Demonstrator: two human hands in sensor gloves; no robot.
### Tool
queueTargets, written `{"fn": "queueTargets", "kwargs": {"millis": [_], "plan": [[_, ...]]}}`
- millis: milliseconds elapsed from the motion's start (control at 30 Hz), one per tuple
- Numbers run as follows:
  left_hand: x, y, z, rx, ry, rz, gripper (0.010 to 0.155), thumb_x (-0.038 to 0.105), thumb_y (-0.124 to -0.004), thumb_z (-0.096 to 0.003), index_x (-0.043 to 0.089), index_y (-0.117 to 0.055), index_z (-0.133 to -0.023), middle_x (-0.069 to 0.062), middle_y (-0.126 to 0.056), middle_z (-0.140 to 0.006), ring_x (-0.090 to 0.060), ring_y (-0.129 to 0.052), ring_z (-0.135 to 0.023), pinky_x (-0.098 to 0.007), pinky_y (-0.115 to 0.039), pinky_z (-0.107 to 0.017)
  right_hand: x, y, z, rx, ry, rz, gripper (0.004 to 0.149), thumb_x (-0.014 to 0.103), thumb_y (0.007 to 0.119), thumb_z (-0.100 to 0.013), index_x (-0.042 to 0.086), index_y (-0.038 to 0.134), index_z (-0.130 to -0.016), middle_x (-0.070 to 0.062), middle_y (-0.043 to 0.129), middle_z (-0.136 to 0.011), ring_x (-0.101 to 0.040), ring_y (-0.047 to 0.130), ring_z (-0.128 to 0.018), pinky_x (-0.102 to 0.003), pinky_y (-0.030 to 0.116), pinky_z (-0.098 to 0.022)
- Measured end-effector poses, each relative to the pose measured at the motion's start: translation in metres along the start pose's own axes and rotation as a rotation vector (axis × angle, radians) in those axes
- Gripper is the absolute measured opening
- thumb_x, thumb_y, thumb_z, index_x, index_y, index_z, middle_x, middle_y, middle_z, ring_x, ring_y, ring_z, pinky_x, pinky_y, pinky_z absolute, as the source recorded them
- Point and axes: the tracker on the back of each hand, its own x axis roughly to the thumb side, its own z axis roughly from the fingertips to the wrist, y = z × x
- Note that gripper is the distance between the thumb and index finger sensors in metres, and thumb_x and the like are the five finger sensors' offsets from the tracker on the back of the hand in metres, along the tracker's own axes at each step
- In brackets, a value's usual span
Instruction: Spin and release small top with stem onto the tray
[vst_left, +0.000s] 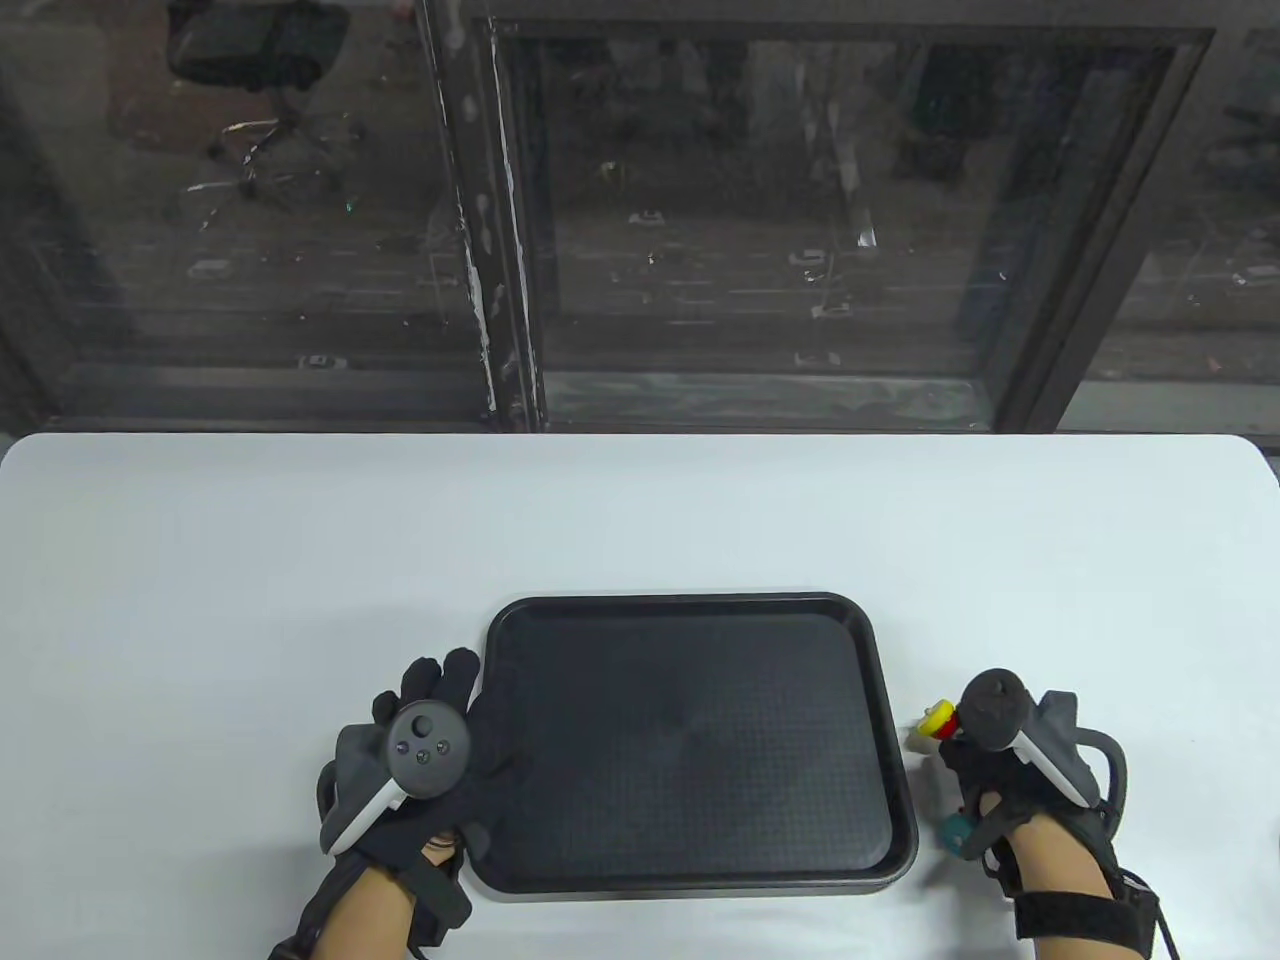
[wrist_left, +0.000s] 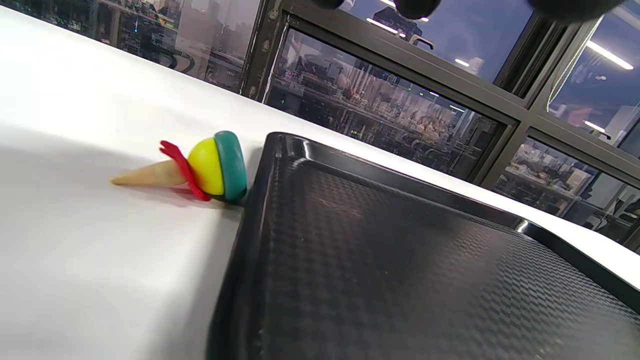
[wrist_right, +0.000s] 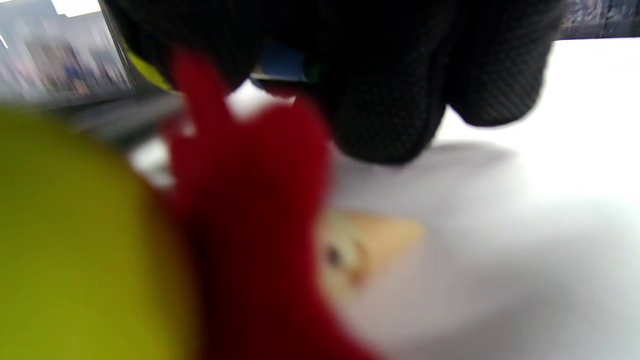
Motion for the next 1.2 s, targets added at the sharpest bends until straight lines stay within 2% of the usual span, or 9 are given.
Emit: {"fn": "queueTargets", "kwargs": {"millis": [167,233,500,667,767,1033,1067,1100,1200], "plan": [[0.0,0.0,0.0,0.001,-0.005,-0.001,0.081,0.075,-0.058,-0.0361,0.052,-0.034,-0.11,0.006,-0.019,-0.13,-0.033,-0.008,-0.119,-0.066,-0.016,-0.083,0.016,-0.03,0.015,-0.147,-0.131,-0.114,0.048,0.038,0.082,-0.038,0.023,0.079,-0.084,-0.001,0.094,-0.072,-0.012,0.101,-0.042,-0.046,0.087,-0.052],[0.0,0.001,0.0,0.008,-0.01,0.002,0.081,0.075,-0.058,-0.0362,0.052,-0.035,-0.11,0.006,-0.019,-0.13,-0.033,-0.008,-0.119,-0.066,-0.017,-0.083,0.032,-0.037,0.021,-0.107,-0.196,-0.182,0.047,0.029,0.08,-0.041,0.023,0.081,-0.087,-0.004,0.089,-0.077,-0.016,0.097,-0.048,-0.049,0.082,-0.056],[-0.002,0.0,-0.002,-0.003,-0.004,0.023,0.081,0.075,-0.058,-0.0362,0.052,-0.036,-0.11,0.006,-0.019,-0.13,-0.033,-0.008,-0.119,-0.066,-0.016,-0.083,0.131,-0.043,0.046,-0.144,-0.572,0.081,0.045,0.031,0.086,-0.036,0.023,0.085,-0.08,-0.001,0.097,-0.069,-0.012,0.104,-0.043,-0.044,0.088,-0.055],[-0.001,-0.001,-0.002,-0.005,-0.013,0.021,0.081,0.075,-0.058,-0.0363,0.051,-0.037,-0.11,0.005,-0.021,-0.13,-0.033,-0.009,-0.119,-0.066,-0.017,-0.083,0.195,-0.03,0.049,-0.043,-0.752,0.252,0.045,0.027,0.086,-0.036,0.021,0.086,-0.081,-0.003,0.097,-0.07,-0.015,0.105,-0.046,-0.046,0.086,-0.058],[-0.001,0.0,-0.002,-0.008,-0.017,0.014,0.08,0.075,-0.058,-0.0364,0.051,-0.038,-0.11,0.005,-0.022,-0.13,-0.033,-0.009,-0.119,-0.066,-0.017,-0.083,0.228,-0.015,0.051,-0.14,-0.879,0.487,0.043,0.03,0.087,-0.034,0.021,0.091,-0.076,-0.002,0.102,-0.063,-0.012,0.109,-0.039,-0.045,0.088,-0.057],[0.0,-0.001,-0.003,-0.017,-0.038,0.035,0.08,0.075,-0.058,-0.0365,0.05,-0.041,-0.111,0.005,-0.029,-0.13,-0.034,-0.012,-0.119,-0.066,-0.019,-0.083,0.26,0.017,0.046,-0.224,-1.064,0.621,0.042,0.03,0.087,-0.033,0.023,0.093,-0.073,0.0,0.104,-0.063,-0.013,0.112,-0.041,-0.044,0.088,-0.057],[0.0,-0.001,-0.004,-0.017,-0.041,0.037,0.08,0.075,-0.058,-0.0364,0.05,-0.041,-0.11,0.005,-0.03,-0.13,-0.034,-0.013,-0.119,-0.066,-0.019,-0.083,0.262,0.02,0.046,-0.243,-1.046,0.66,0.042,0.032,0.086,-0.033,0.021,0.093,-0.073,-0.001,0.104,-0.061,-0.013,0.112,-0.039,-0.045,0.089,-0.055],[0.0,0.0,-0.004,-0.019,-0.043,0.043,0.08,0.075,-0.057,-0.0361,0.049,-0.043,-0.111,0.005,-0.031,-0.13,-0.034,-0.014,-0.12,-0.066,-0.019,-0.083,0.262,0.022,0.045,-0.324,-1.013,0.708,0.046,0.047,0.073,-0.035,0.02,0.097,-0.063,0.002,0.106,-0.049,-0.013,0.112,-0.028,-0.046,0.092,-0.048],[-0.005,0.002,-0.005,-0.019,-0.027,0.088,0.081,0.075,-0.057,-0.0354,0.049,-0.044,-0.11,0.005,-0.033,-0.13,-0.034,-0.014,-0.12,-0.066,-0.019,-0.083,0.253,0.005,0.025,-0.31,-0.684,0.768,0.082,0.066,0.033,-0.03,0.027,0.099,-0.059,0.003,0.108,-0.05,-0.015,0.113,-0.028,-0.044,0.093,-0.046]]}}
